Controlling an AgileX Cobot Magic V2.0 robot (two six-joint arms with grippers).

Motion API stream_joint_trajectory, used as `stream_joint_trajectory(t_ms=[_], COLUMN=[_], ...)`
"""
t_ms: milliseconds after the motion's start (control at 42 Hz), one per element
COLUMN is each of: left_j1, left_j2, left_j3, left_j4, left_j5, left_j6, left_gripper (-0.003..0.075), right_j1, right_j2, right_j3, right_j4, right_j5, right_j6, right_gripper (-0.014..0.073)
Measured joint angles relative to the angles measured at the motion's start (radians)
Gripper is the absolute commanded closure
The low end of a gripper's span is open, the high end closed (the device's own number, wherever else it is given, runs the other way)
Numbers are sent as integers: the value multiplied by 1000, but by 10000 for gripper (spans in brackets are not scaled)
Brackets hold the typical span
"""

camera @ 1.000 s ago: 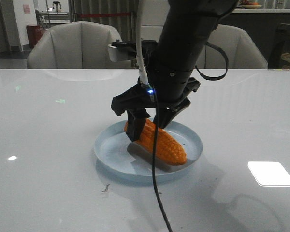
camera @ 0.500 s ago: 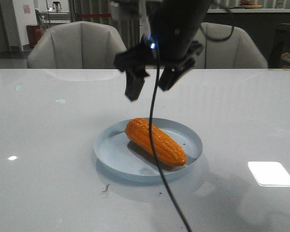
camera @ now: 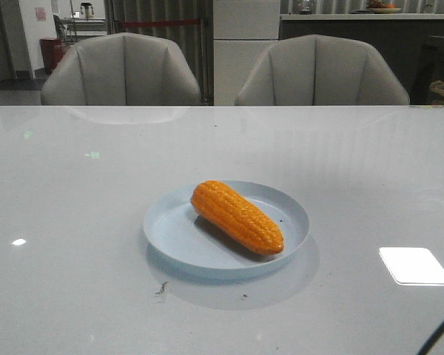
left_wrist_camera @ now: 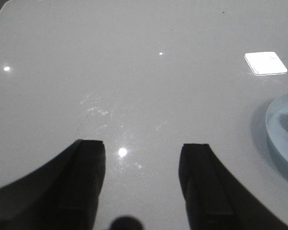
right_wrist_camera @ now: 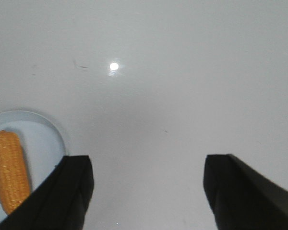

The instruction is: Place corn on plate with both arms

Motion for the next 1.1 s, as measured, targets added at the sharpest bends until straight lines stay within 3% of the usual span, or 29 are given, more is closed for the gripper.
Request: stream_joint_trajectory(t_ms=[214,476,857,1095], left_j1=[0,0,0,0], left_j2=[0,0,0,0], left_j3=[0,0,0,0], left_j4=[2,4,4,4], left_j5=[0,0,0,0], left_j6=[0,0,0,0], left_gripper=[313,313,318,444], right_j1=[-127,-134,-135,-135], right_j2=[-226,-477,-616,-616], right_j3=[293,574,663,666], right_j4=[1,26,35,35], right_j5=[-55,-132,-143,-143], right_j6=[0,9,13,13], right_gripper=[11,11,11,11])
